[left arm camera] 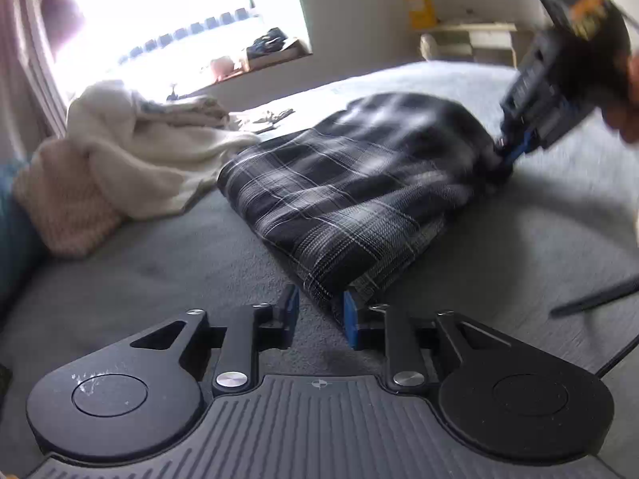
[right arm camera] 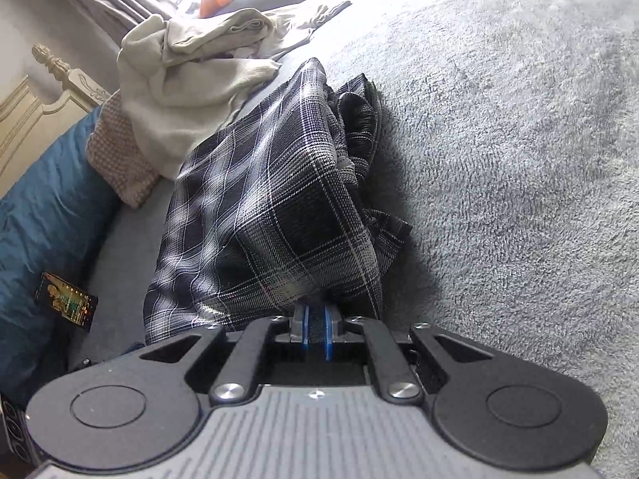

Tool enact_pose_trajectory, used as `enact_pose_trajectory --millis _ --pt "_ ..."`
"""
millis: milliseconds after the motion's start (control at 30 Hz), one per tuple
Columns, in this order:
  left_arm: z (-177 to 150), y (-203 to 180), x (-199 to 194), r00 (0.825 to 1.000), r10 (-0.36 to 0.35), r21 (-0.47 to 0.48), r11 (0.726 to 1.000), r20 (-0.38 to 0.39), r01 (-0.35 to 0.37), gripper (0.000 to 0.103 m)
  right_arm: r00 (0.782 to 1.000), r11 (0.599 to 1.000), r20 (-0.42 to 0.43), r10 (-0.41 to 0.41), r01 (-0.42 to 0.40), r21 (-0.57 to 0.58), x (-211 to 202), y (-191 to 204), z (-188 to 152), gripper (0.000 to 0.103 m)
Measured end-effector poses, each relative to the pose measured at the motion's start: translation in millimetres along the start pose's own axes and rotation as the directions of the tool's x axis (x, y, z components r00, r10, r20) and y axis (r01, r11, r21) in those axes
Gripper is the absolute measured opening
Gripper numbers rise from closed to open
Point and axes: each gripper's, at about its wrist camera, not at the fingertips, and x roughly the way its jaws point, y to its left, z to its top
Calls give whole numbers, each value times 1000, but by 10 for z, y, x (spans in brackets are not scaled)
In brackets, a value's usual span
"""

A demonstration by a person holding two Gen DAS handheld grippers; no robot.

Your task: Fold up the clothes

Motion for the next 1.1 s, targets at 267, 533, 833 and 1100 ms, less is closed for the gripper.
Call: enact_pose_trajectory --millis 267,533,833,1100 --pt "-35 23 -8 999 -26 -11 1000 25 26 5 1000 1000 1 -8 8 2 3 14 -10 8" --pt "56 422 -178 974 -225 -407 887 36 220 2 1000 1000 -5 7 -7 24 15 -37 1 8" --pt "-136 244 -41 957 -274 -273 932 -96 239 0 1000 999 -7 20 -20 47 6 -88 10 8" --pt "-130 326 -250 972 -218 -275 943 -89 186 5 1000 998 2 23 -23 51 -66 -93 15 9"
